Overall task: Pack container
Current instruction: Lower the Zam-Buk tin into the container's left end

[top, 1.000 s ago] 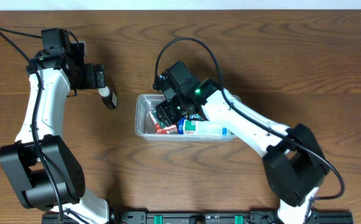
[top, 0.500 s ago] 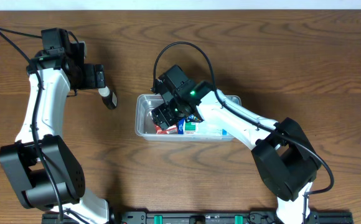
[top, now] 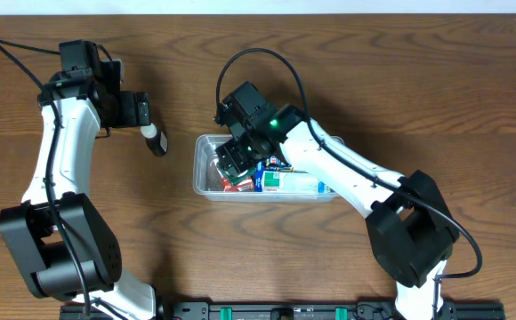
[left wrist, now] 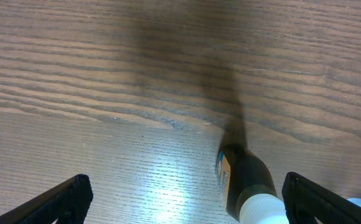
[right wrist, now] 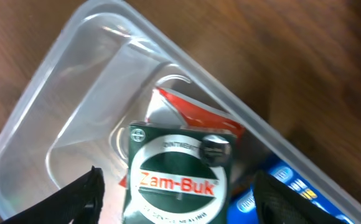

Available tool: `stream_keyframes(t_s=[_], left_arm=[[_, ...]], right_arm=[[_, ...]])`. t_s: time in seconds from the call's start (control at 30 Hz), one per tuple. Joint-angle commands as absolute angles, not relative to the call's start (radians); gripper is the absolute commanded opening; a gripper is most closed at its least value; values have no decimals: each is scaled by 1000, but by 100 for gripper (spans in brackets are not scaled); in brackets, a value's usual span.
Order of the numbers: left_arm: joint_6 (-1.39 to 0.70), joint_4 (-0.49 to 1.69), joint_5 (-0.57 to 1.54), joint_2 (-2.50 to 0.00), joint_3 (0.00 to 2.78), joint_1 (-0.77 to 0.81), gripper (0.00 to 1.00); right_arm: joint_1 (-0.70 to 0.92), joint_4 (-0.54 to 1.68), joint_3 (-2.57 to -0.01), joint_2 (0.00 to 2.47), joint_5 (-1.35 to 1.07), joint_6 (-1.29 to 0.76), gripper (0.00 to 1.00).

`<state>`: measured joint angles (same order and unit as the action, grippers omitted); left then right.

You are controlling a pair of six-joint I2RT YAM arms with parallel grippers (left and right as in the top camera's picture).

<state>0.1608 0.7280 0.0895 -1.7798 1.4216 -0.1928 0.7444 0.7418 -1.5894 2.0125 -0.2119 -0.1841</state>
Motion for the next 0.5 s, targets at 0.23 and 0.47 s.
stream_keyframes(t_s=[0.23, 0.47], left_arm=[[159, 728, 77, -1790, 1415, -196, 98], [159, 728, 77, -1790, 1415, -196, 98]], right_arm=[[742, 794, -1608, 1994, -19, -247, 63], [742, 797, -1608, 1997, 68, -252, 55]])
